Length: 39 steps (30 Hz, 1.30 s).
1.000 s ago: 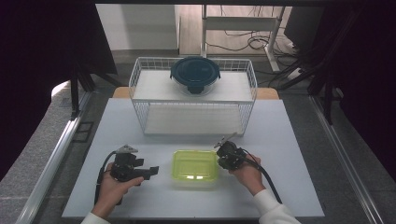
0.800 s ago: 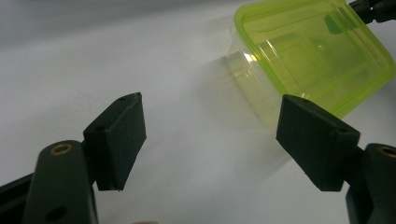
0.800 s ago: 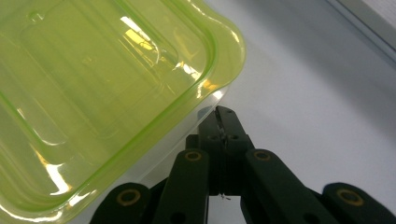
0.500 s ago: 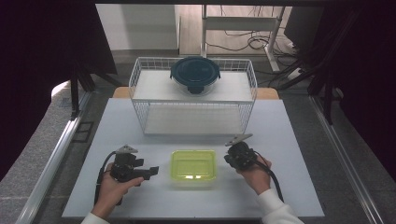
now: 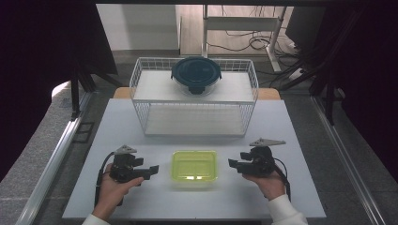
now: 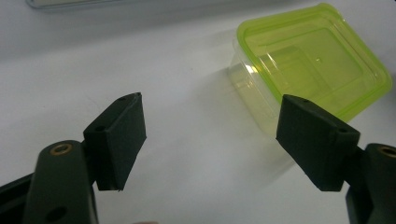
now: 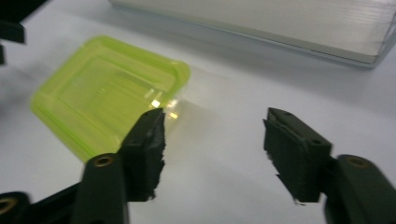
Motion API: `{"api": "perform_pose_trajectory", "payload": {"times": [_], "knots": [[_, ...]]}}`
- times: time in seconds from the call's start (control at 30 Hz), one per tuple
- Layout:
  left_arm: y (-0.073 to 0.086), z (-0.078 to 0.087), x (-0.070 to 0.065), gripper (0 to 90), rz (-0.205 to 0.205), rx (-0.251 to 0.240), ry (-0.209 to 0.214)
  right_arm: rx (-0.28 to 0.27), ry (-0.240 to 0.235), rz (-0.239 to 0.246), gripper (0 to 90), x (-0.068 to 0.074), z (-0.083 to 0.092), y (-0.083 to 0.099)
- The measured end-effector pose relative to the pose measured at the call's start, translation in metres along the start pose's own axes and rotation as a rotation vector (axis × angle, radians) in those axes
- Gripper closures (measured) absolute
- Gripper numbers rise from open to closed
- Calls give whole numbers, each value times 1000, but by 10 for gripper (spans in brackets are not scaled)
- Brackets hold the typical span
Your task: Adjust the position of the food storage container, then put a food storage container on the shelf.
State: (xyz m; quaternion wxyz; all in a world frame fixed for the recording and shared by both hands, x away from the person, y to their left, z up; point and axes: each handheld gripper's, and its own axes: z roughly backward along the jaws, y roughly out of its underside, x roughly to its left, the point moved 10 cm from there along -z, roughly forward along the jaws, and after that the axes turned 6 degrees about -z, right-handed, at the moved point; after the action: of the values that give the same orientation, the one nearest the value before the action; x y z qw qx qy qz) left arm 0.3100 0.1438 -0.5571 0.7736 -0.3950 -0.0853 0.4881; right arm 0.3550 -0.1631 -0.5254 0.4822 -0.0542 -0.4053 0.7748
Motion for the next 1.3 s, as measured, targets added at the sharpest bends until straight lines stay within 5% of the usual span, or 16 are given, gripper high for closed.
{"api": "perform_pose_trajectory", "payload": {"times": [0.17,0.47,0.63,1.13,1.3], "knots": [[0,0,2,233,2,-1,-3,-5,-11,-22,272,1,2,1],[-5,3,2,231,37,-34,6,-18,-55,-85,252,0,4,0],[-6,6,-1,226,45,-42,13,-12,-69,-81,252,3,4,0],[-25,-10,-20,260,171,-57,164,38,-129,-106,343,19,-11,6],[-27,-17,-25,264,162,-34,187,55,-139,-111,346,23,-17,7]]}}
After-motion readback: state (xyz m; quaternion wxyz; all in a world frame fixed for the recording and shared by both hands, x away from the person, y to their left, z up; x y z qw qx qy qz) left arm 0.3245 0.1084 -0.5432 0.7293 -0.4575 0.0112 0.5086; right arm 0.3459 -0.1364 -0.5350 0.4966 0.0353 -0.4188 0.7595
